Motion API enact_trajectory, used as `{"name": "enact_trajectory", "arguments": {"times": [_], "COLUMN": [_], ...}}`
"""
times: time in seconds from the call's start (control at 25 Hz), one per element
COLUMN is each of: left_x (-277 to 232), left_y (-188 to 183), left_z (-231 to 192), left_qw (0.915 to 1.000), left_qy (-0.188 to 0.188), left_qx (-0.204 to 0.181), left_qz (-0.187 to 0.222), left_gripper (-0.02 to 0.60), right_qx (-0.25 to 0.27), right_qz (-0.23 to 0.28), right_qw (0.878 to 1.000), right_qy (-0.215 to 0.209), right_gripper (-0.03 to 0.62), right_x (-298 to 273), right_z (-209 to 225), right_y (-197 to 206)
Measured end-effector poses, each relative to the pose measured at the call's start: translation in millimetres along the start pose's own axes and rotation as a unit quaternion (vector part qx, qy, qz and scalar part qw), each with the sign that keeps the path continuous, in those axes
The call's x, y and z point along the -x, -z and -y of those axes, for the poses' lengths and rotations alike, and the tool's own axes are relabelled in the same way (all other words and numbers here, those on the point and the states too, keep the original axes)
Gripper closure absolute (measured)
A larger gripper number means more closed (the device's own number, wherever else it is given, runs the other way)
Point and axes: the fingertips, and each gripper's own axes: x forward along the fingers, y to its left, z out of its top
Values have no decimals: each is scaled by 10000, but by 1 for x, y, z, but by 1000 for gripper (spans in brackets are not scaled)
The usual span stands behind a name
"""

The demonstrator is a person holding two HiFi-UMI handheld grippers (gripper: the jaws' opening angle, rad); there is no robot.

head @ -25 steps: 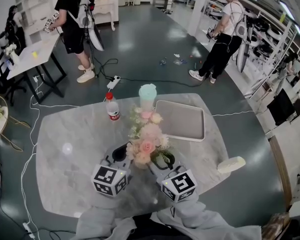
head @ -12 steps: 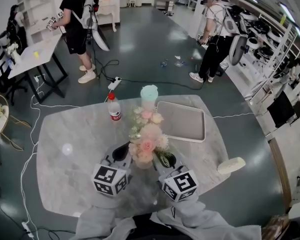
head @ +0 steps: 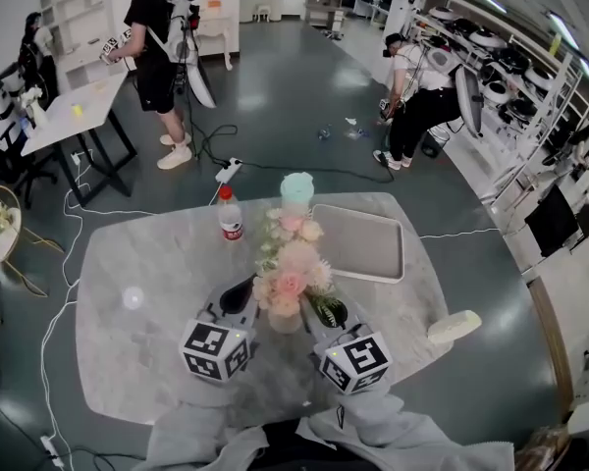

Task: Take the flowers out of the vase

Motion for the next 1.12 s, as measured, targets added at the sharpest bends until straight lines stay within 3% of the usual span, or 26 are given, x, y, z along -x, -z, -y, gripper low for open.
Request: {"name": "enact_trajectory", "arguments": {"times": [0.6,1.12], "left_x": [14,31], "left_y": [-29,-65], "left_z": [-1,15], "left_qw": [9995,9974], "left_qy": [57,243], "left_qx": [-88,-371], "left_qz": [288,576], "left_gripper": [578,578], "right_qx": [79,77], "right_qz": [373,1033], "right_qw": [9992,9946], "right_qy": [125,97], "right_gripper": [537,537], "right_x": [5,23], "right_z": [-3,-18], "right_y": [-35,-93]}}
